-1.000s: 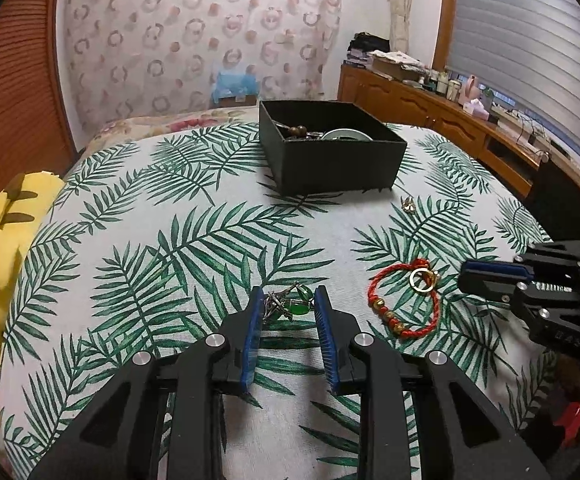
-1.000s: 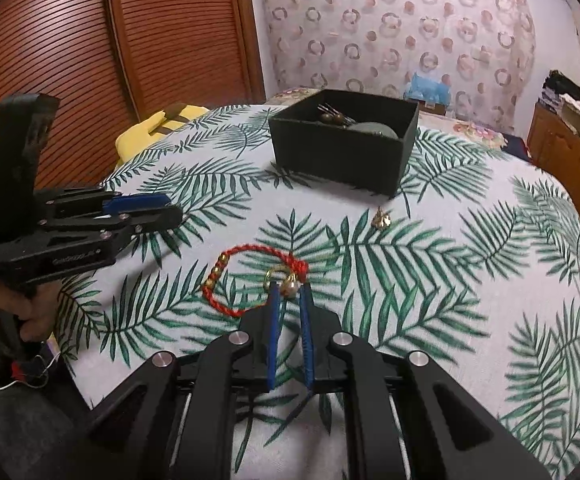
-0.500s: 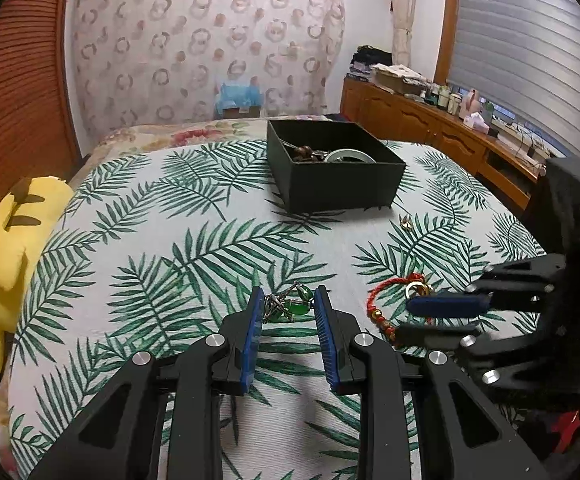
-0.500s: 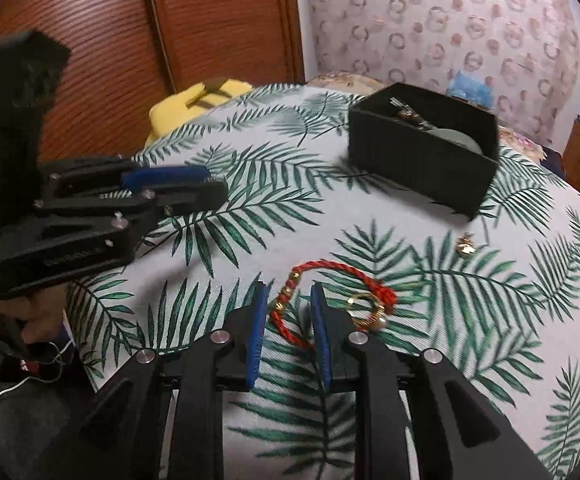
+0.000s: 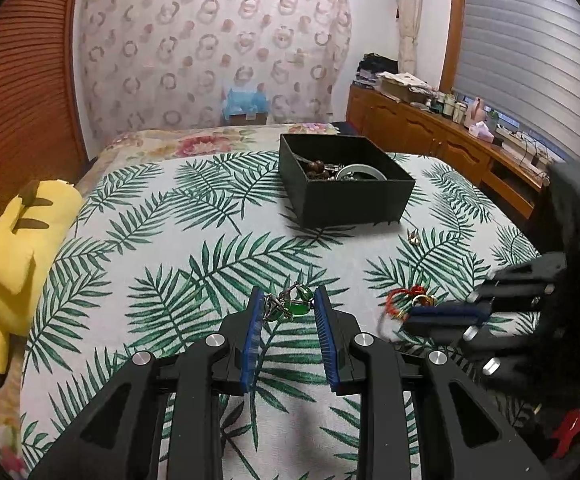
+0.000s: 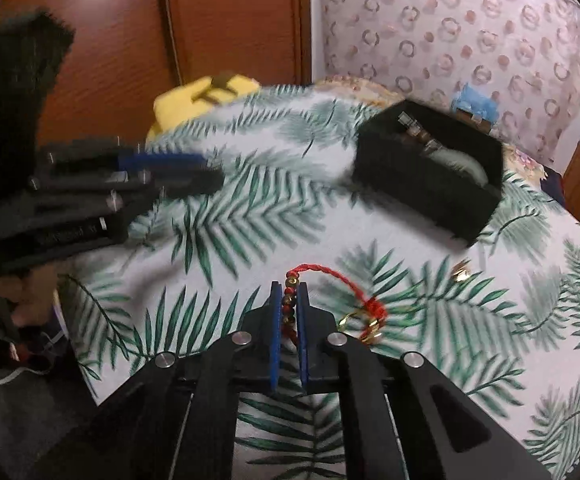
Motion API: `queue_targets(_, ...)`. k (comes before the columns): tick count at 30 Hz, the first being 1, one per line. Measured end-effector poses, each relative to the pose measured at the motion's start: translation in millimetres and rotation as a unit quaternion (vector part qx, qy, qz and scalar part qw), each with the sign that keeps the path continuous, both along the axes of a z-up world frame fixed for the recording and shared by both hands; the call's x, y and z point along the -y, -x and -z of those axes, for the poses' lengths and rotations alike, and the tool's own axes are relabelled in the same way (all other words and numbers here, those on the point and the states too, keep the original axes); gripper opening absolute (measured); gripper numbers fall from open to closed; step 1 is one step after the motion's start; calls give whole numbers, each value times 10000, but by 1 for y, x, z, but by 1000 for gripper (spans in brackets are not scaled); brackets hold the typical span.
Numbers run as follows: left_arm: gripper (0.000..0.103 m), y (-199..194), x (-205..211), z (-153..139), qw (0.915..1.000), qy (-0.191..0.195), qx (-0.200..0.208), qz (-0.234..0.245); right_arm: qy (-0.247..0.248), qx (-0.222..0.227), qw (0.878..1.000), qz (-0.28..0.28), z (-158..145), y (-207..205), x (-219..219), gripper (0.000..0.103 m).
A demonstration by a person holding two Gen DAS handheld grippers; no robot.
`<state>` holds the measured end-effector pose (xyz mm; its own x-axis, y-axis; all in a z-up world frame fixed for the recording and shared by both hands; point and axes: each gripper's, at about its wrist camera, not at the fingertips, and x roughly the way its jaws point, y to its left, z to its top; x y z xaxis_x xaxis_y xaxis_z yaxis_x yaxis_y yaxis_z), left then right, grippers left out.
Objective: Organize jewelry
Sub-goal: 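Lower the pendant and red bracelet into the black box and open both tools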
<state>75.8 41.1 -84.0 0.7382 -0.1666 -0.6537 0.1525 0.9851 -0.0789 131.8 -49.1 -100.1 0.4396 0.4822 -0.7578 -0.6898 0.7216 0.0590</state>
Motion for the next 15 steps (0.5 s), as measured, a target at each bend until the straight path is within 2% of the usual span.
queue_targets(8, 24, -8, 5, -12, 9999, 81, 121, 83, -536, 167, 9983, 135, -52, -22, 36, 8)
queue_targets(15, 24, -23, 14, -23, 9996, 39, 216, 203, -509, 315, 9980, 196, -64, -36, 44, 8)
